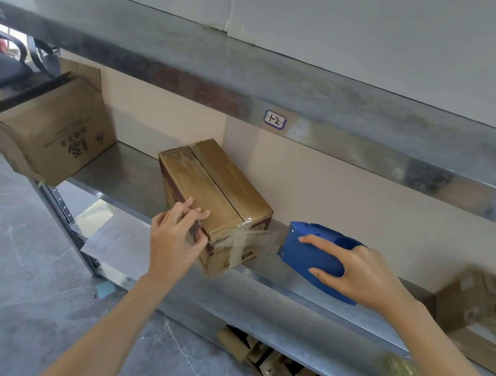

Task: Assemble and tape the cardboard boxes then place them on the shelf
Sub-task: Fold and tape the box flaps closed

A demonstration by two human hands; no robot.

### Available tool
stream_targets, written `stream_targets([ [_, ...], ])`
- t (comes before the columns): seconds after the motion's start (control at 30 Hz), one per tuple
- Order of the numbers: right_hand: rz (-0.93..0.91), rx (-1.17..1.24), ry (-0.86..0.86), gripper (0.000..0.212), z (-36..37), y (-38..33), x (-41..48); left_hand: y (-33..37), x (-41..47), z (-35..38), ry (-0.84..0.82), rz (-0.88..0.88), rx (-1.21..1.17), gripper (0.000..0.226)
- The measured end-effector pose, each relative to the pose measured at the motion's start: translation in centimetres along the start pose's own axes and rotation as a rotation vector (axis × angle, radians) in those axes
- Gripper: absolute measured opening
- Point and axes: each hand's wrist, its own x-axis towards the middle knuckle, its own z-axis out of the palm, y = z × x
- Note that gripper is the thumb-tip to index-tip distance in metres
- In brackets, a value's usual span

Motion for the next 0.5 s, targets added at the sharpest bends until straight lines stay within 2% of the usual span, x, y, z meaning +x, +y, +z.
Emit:
stream_targets([
  [0.23, 0.006, -0.029, 0.0, 0.056, 0.0, 0.1, -0.3, 0.2, 0.5, 0.4, 0.081, -0.053, -0.039, 0.027],
  [0.5, 0.003, 0.001, 0.01, 0.055, -0.4, -0.4, 0.0, 0.3, -0.9, 0.1, -0.041, -0.062, -0.032, 0.045],
])
